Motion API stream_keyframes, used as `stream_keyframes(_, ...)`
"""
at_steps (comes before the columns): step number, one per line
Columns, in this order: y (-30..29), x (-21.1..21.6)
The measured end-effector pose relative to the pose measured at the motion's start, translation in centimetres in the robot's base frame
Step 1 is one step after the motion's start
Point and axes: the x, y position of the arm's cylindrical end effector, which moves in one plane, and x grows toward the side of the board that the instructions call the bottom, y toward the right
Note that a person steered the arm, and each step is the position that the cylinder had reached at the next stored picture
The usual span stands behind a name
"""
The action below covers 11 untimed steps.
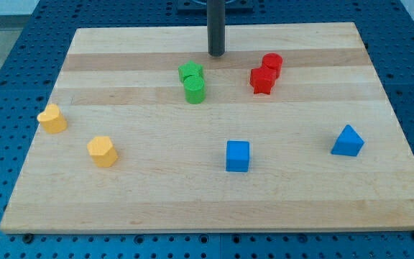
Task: Move the heart into green blocks
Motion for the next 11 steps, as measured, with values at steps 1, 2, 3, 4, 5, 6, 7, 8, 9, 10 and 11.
stream_keyframes(1,-0.3,-0.1)
stream_keyframes(2,-6.9,0.2)
stream_keyframes(3,-14.6,0.6)
stream_keyframes(4,-27.8,4.6)
stream_keyframes(5,-30.5,6.5)
stream_keyframes(6,-29.7,10.3)
stream_keyframes(7,-28.6,15.5)
stream_keyframes(8,-29.2,16.1)
stream_keyframes(9,-30.5,16.5)
stream_keyframes(10,-26.5,16.8)
stream_keyframes(11,-26.0,17.7)
